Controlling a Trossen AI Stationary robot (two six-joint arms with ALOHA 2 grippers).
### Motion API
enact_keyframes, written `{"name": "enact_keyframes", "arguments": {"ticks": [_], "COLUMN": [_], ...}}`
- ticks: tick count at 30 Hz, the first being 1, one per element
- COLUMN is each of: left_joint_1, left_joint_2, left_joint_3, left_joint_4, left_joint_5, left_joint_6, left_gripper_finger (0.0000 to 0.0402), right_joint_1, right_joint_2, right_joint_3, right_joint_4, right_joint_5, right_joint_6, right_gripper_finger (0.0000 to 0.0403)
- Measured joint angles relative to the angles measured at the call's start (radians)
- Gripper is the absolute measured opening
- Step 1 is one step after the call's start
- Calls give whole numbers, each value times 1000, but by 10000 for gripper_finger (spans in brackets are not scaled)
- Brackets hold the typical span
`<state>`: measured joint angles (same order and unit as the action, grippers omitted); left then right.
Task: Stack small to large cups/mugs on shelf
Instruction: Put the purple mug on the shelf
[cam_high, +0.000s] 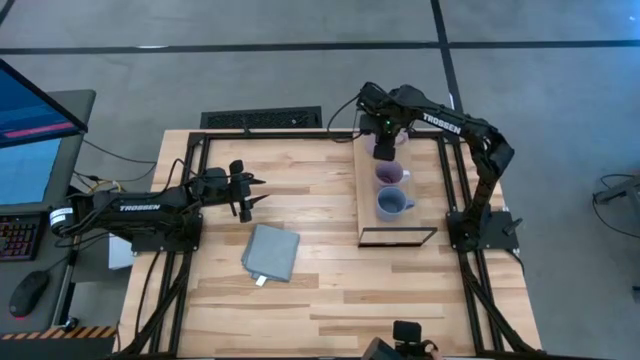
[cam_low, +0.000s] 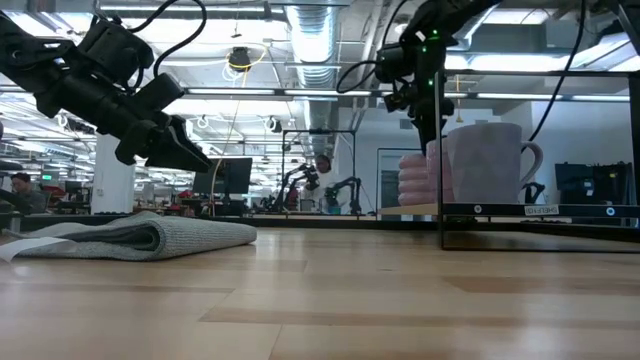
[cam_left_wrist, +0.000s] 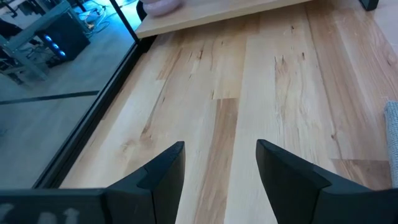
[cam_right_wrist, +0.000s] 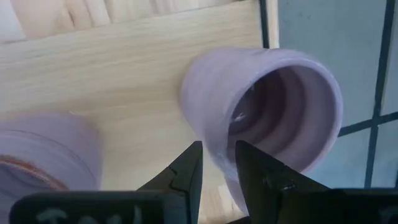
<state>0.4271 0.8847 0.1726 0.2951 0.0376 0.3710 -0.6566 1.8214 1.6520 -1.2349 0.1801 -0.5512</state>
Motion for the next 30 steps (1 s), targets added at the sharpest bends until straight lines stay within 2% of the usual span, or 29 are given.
{"name": "enact_keyframes", "arguments": {"ticks": [16,30], "left_joint_1": [0,0], "left_joint_2": [0,0], "left_joint_3": [0,0], "left_joint_4": [-16,-16], "left_joint_5": [0,0], "left_joint_6": [0,-8], "left_gripper_finger": [190,190], "right_joint_1": [-13,-5], "right_joint_2": [0,0], "right_joint_3": [0,0], "right_joint_4": [37,-29], "right_joint_5": [-22,-22], "right_joint_6": [-7,9], "right_gripper_finger": [118,118]}}
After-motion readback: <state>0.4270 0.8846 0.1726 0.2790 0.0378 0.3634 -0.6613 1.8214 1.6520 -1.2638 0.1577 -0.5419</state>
